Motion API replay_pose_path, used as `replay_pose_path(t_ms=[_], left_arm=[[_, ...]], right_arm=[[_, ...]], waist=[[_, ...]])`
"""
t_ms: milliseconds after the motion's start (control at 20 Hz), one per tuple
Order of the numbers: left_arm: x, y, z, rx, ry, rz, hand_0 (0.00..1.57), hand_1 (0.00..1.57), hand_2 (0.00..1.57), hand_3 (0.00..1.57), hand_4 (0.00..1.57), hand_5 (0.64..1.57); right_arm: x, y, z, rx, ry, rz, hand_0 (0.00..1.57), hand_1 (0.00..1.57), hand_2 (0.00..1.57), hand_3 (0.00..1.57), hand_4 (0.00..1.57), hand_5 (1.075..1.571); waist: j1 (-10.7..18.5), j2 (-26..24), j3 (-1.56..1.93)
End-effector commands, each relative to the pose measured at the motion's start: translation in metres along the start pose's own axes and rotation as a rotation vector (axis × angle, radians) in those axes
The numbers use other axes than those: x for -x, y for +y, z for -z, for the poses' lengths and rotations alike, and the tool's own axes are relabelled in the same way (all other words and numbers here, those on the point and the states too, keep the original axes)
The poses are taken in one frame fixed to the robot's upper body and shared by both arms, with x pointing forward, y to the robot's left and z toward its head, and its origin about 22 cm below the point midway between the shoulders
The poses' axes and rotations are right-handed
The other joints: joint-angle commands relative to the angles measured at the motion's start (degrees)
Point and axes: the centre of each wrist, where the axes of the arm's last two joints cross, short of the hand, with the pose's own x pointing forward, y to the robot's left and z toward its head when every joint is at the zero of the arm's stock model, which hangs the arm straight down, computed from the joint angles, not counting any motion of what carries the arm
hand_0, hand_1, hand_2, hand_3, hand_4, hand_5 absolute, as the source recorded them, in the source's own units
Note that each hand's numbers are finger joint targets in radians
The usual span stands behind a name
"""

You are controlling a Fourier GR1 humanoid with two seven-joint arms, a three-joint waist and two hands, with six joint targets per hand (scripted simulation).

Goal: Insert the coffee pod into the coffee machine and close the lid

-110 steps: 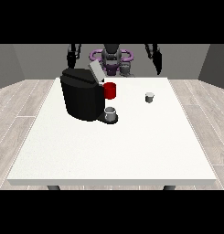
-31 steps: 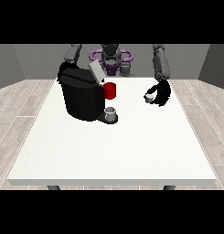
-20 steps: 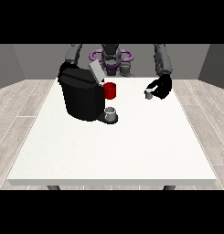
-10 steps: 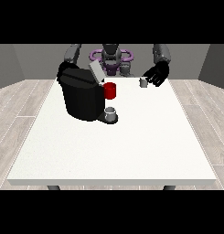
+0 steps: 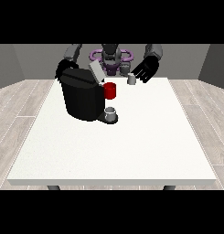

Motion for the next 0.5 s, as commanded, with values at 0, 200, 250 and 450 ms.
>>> replay_pose_path(t_ms=[0, 200, 250, 450], left_arm=[[-0.036, 0.009, 0.017, -0.048, -0.028, 0.025, 1.07, 1.07, 1.22, 1.23, 0.52, 1.571], [-0.042, 0.043, 0.021, -0.096, 0.006, -0.029, 1.21, 1.21, 1.25, 1.20, 0.51, 1.571], [-0.033, 0.053, 0.017, -0.120, -0.011, -0.034, 1.21, 1.21, 1.25, 1.19, 0.49, 1.571], [-0.053, 0.081, 0.023, -0.148, -0.028, -0.002, 1.26, 1.26, 1.32, 1.26, 0.49, 1.571]], right_arm=[[0.000, -0.004, 0.005, 0.015, -0.010, -0.014, 0.00, 0.00, 0.00, 0.00, 0.51, 1.571], [-0.014, 0.003, 0.004, -0.032, 0.007, -0.017, 0.00, 0.00, 0.00, 0.00, 0.51, 1.571], [-0.018, 0.017, 0.004, -0.021, -0.044, -0.023, 0.00, 0.00, 0.00, 0.00, 0.51, 1.571], [-0.041, 0.014, 0.016, -0.021, -0.078, -0.038, 0.00, 0.00, 0.00, 0.00, 0.54, 1.571]], waist=[[-0.38, 0.71, 0.01], [-4.08, 1.29, 0.00], [-3.56, 3.60, -0.01], [-5.65, 4.92, -0.01]])
